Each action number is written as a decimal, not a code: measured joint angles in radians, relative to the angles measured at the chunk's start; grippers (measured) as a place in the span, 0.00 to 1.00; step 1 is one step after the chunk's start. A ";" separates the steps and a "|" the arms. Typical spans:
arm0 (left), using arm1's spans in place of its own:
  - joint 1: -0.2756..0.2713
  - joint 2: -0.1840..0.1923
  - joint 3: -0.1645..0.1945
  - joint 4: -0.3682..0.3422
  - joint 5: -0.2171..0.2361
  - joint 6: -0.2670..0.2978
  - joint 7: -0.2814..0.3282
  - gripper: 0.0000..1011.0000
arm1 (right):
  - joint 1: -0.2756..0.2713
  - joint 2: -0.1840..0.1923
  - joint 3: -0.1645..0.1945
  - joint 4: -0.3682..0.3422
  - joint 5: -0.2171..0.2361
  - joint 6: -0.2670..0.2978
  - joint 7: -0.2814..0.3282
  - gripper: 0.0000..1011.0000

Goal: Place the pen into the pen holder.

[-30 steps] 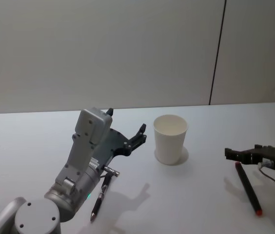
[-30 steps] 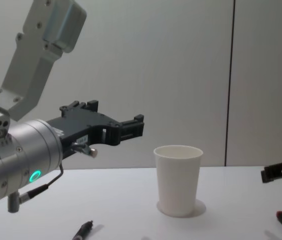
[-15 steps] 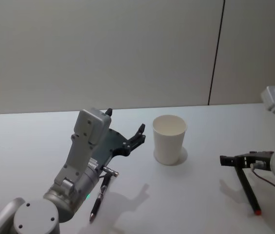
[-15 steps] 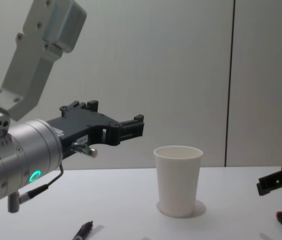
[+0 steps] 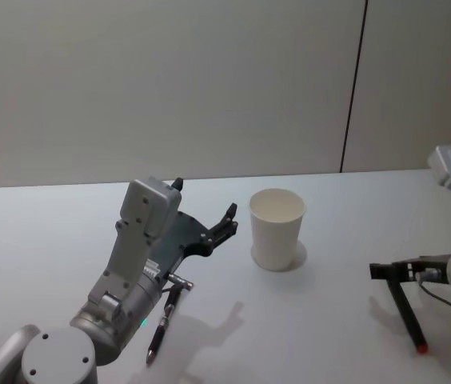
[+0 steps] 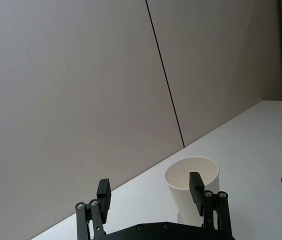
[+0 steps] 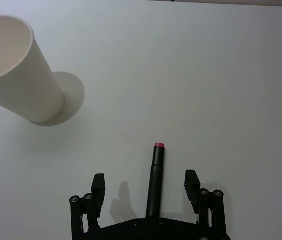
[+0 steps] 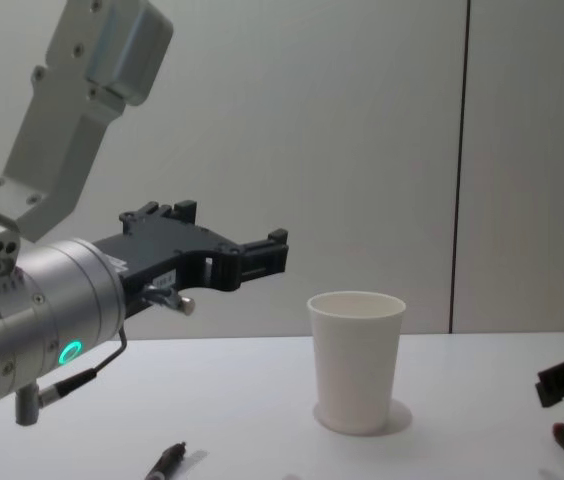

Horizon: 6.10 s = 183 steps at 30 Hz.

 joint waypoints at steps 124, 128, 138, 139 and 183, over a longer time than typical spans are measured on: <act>0.000 0.000 0.000 0.000 0.000 0.000 0.000 0.99 | 0.144 -0.079 -0.014 0.357 -0.204 -0.114 0.187 0.16; 0.000 0.000 0.000 0.000 0.000 0.000 0.000 0.99 | 0.139 -0.078 -0.014 0.347 -0.206 -0.133 0.191 0.16; 0.000 0.000 0.000 0.000 0.000 0.000 0.000 0.99 | 0.117 -0.068 -0.007 0.289 -0.213 -0.228 0.203 0.16; 0.000 0.000 0.000 0.000 0.000 0.000 0.000 0.99 | 0.114 -0.067 -0.007 0.284 -0.213 -0.239 0.204 0.16; 0.000 0.000 0.000 0.000 0.000 0.000 0.000 0.99 | 0.056 -0.035 0.004 0.205 -0.252 -0.920 0.268 0.16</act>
